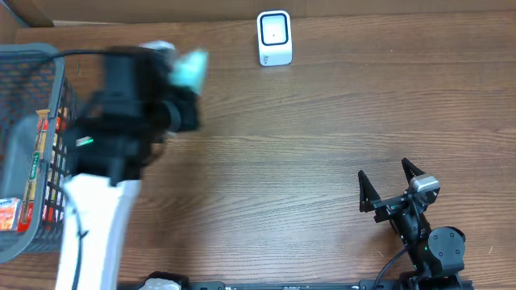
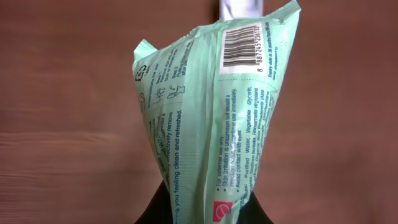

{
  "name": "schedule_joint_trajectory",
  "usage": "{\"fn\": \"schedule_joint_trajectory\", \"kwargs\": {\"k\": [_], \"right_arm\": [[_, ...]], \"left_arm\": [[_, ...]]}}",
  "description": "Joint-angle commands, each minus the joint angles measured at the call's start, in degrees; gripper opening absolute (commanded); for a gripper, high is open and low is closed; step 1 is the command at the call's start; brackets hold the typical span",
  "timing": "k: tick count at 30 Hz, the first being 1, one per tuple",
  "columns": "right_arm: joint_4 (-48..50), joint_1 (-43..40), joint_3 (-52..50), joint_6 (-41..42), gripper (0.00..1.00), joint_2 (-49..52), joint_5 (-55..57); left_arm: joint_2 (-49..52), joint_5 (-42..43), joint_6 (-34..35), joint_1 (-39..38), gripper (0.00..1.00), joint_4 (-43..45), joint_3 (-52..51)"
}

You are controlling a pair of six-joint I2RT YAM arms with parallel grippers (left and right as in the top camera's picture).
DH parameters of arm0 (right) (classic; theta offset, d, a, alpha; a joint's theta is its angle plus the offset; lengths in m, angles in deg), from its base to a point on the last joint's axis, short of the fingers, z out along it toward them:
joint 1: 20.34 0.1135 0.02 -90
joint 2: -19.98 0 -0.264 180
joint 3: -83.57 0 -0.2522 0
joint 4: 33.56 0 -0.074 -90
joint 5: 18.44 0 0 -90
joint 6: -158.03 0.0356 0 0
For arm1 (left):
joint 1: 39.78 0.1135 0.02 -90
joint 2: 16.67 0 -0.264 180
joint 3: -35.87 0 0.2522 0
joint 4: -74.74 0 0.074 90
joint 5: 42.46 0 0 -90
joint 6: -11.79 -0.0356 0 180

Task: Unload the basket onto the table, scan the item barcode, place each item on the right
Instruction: 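Lift the teal pack out and place it on the table center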

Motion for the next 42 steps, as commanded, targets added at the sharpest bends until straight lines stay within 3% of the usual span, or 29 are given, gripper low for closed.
{"fn": "schedule_joint_trajectory", "kwargs": {"k": [1, 10, 17, 27, 29, 30, 31, 32, 34, 38, 42], "right_arm": [[0.26, 0.33, -0.59, 0.17, 1.00, -0.42, 0.42], [0.26, 0.33, -0.59, 0.17, 1.00, -0.42, 0.42], [0.26, 0.33, -0.59, 0.17, 1.00, -0.42, 0.42], [0.26, 0.33, -0.59, 0.17, 1.00, -0.42, 0.42], [0.24, 0.33, -0.59, 0.17, 1.00, -0.42, 0.42], [0.26, 0.33, -0.59, 0.17, 1.00, -0.42, 0.42], [0.26, 0.33, -0.59, 0.17, 1.00, -0.42, 0.42], [0.26, 0.33, -0.59, 0.17, 1.00, -0.42, 0.42], [0.26, 0.33, -0.59, 0.17, 1.00, -0.42, 0.42], [0.26, 0.33, -0.59, 0.17, 1.00, -0.42, 0.42], [0.26, 0.33, -0.59, 0.17, 1.00, -0.42, 0.42]], "left_arm": [[3.32, 0.61, -1.05, -7.69, 0.04, 1.81, -7.93], [11.56, 2.97, -1.11, -18.40, 0.04, 14.62, -21.64], [20.15, 8.15, -1.03, -23.96, 0.04, 21.55, -22.34], [26.40, 12.15, 1.29, -26.67, 0.05, 22.12, -22.23], [26.38, 12.55, 1.25, -26.43, 0.15, 22.08, -22.12], [26.38, 12.70, 1.25, -26.32, 0.30, 22.05, -22.12], [26.38, 12.68, 1.07, -26.29, 0.55, 22.05, -22.12], [26.38, 12.96, 0.55, -26.29, 0.65, 22.05, -22.08], [26.38, 13.00, 0.04, -26.21, 0.71, 21.62, -21.38], [26.38, 12.79, -1.16, -25.16, 0.73, 19.82, -16.94], [26.36, 7.93, -1.16, -21.42, 0.73, 8.59, -3.54]]}}
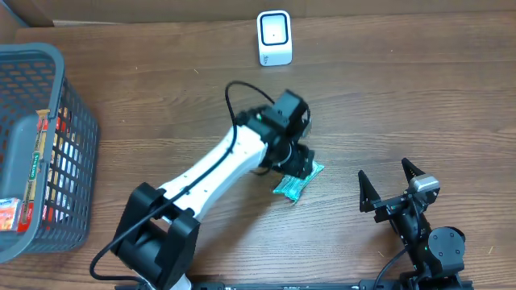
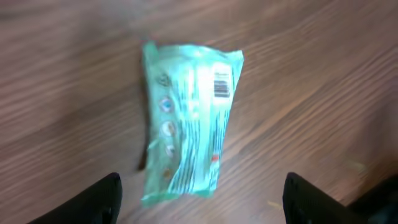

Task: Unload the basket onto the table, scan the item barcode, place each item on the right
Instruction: 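Lift the teal pack out and place it on the table center, then reach the left gripper into the basket and grasp the spaghetti package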

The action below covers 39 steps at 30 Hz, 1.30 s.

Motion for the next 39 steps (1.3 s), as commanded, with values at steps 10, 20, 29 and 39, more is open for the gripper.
{"fn": "schedule_joint_trajectory", "kwargs": {"k": [10, 20, 29, 39], "right_arm": [[0.31, 0.31, -0.59, 0.17, 1.00, -0.42, 0.42], [0.31, 0.31, -0.59, 0.17, 1.00, -0.42, 0.42], [0.31, 0.31, -0.59, 0.17, 1.00, -0.42, 0.42], [0.31, 0.31, -0.59, 0.17, 1.00, -0.42, 0.42]], "left_arm": [[-0.13, -12.07, -1.03, 16.92, 0.72, -32.98, 49.03], [-2.99, -20.02, 1.29, 42.49, 0.77, -44.46, 69.35], [-3.19, -18.40, 5.60, 73.48, 0.78, -40.35, 67.95], [-0.87, -17.42, 4.35, 87.12, 0.78, -35.98, 53.70]]}}
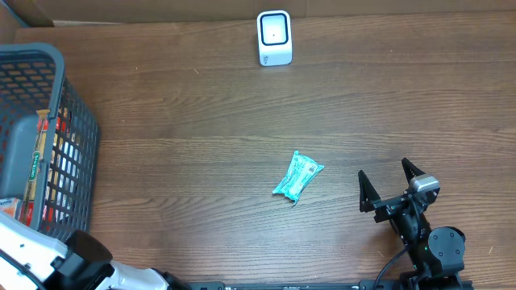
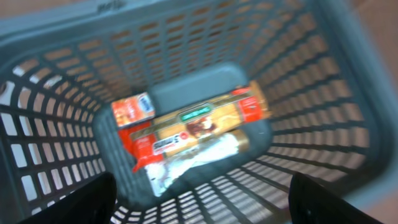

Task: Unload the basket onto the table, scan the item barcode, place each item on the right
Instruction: 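Reach the left gripper into the basket and grasp the spaghetti package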

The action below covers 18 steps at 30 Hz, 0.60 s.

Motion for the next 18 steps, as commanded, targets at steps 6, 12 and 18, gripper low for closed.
{"fn": "schedule_joint_trajectory", "kwargs": {"k": [6, 12, 18], "right_arm": [[0.26, 0.31, -0.59, 0.17, 1.00, -0.42, 0.39], [0.26, 0.31, -0.59, 0.17, 1.00, -0.42, 0.39], [0.26, 0.31, -0.59, 0.17, 1.00, -0.42, 0.39]], "left_arm": [[1.33, 2.36, -11.93, 1.25, 0.80, 12.61, -20.13], [1.33, 9.35, -22.64, 1.05, 0.80, 24.41, -34.99], [1.33, 8.90, -27.74, 0.92, 0.80, 36.72, -47.89]]}}
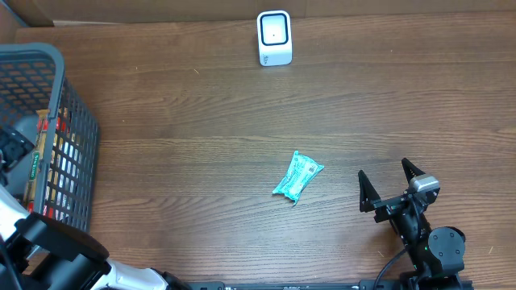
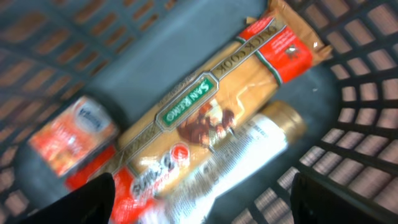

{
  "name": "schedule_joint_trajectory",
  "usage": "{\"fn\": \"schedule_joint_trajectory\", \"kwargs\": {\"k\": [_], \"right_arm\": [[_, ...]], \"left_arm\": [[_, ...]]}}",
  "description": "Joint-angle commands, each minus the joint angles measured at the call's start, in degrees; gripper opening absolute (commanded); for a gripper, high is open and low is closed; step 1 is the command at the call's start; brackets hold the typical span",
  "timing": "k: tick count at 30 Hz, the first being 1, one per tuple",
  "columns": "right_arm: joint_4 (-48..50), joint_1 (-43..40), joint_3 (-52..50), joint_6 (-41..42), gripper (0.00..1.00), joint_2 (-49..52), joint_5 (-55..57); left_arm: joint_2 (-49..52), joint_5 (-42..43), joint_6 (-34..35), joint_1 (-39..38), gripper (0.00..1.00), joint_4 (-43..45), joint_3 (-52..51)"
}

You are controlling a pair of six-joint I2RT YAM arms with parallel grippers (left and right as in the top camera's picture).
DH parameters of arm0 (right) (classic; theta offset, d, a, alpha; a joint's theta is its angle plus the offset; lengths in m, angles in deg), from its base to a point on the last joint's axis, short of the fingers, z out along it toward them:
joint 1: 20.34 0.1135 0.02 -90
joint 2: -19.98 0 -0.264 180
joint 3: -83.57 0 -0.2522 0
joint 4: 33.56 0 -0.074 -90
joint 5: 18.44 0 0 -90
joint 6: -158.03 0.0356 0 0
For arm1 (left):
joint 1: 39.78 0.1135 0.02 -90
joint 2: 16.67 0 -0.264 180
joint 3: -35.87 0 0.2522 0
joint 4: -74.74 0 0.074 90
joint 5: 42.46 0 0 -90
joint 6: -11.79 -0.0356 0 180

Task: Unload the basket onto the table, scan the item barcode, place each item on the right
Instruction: 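Reach the left gripper into the basket and grasp the spaghetti package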

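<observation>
My left gripper [image 2: 199, 208] is open low inside the grey basket [image 1: 76, 121], its dark fingertips [image 2: 93, 199] spread either side of the contents. Right below it lie an orange San Remo pasta packet [image 2: 205, 112], a silvery white packet [image 2: 242, 155] and a small red box [image 2: 71, 134]. In the overhead view the left gripper [image 1: 10, 149] shows at the far left edge over the basket. The white scanner [image 1: 274, 37] stands at the back centre. A green wipes packet [image 1: 297, 176] lies flat mid-table. My right gripper [image 1: 389, 181] rests open at the front right.
The basket's mesh walls [image 2: 367, 130] rise closely around the left gripper. Brown cardboard [image 1: 121, 10] runs along the table's back edge. Bare wooden table [image 1: 201, 105] lies between basket, scanner and wipes packet.
The left gripper, still open, has gone from high above the basket to low inside it, close over the pasta packet. The wipes packet and right arm have not moved.
The left gripper first held the green wipes packet up, barcode showing, left of the scanner. Then the packet lay on the table with the gripper open over it. Later the gripper was open above the basket, and now it is down among the basket's items.
</observation>
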Motion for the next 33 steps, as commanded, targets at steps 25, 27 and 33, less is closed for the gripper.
{"fn": "schedule_joint_trajectory", "kwargs": {"k": [25, 27, 33], "right_arm": [[0.26, 0.33, -0.59, 0.20, 1.00, -0.42, 0.39], [0.26, 0.33, -0.59, 0.20, 1.00, -0.42, 0.39], [0.26, 0.33, -0.59, 0.20, 1.00, -0.42, 0.39]], "left_arm": [[13.49, 4.74, -21.75, -1.73, 0.93, 35.21, -17.88], [14.97, 4.70, -22.91, -2.03, 0.93, 35.34, -17.88], [18.84, 3.39, -22.84, -2.32, 0.87, 35.63, -17.88]]}}
